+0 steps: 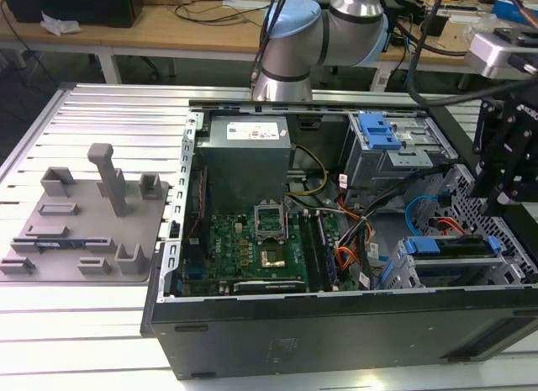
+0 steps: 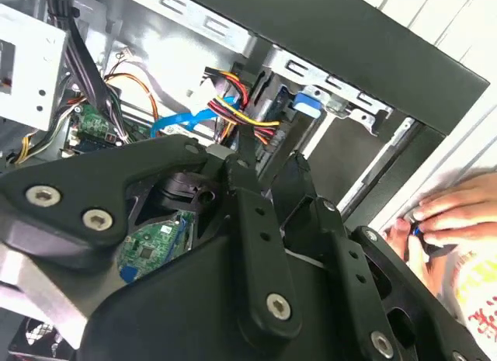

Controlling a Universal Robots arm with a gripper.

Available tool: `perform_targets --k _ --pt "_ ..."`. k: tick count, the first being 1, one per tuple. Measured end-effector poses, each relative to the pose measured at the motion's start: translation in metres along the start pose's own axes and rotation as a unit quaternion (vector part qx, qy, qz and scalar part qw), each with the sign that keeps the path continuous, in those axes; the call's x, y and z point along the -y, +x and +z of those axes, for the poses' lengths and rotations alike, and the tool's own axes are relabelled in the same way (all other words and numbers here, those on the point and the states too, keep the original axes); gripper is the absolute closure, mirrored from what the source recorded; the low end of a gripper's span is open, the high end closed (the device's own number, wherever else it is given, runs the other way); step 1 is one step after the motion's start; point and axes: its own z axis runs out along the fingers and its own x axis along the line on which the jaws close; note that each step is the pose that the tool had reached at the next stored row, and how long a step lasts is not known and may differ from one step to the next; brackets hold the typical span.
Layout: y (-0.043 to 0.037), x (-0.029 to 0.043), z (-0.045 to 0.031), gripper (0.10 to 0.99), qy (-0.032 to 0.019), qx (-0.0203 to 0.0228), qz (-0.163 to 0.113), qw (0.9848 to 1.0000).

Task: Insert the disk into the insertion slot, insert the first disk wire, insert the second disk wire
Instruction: 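Insert the second disk wire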

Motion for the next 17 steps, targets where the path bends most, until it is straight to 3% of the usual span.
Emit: perform_targets --k 1,2,3,4,8,9,10,11,13,17 --pt "-0.0103 -0.0005 -0.0012 0.722 0.0009 -0.0211 0.000 0.9998" --pt "-0.0159 -0.0007 -0.0016 0.722 0.0014 -0.0343 0.000 0.9994" --pt "-0.0234 -0.0022 -0.0020 0.722 0.0024 -0.0515 0.001 0.9987" --pt "-0.0300 -0.0049 -0.0018 0.722 0.0064 -0.0583 0.001 0.9983" --pt "-0.0333 -0.0058 -0.0018 0.722 0.0140 -0.0580 0.009 0.9982" --pt "-0.0344 -0.0088 -0.0015 0.722 0.0147 -0.0580 0.011 0.9981" --pt "-0.0378 -0.0162 -0.0015 0.722 0.0152 -0.0612 0.010 0.9980" --pt "-0.0400 -0.0185 -0.0016 0.722 0.0164 -0.0667 0.004 0.9976" --pt "-0.0410 -0.0194 -0.0015 0.722 0.0183 -0.0719 -0.006 0.9972" --pt "-0.0420 -0.0206 -0.0003 0.722 0.0256 -0.0873 -0.044 0.9949"
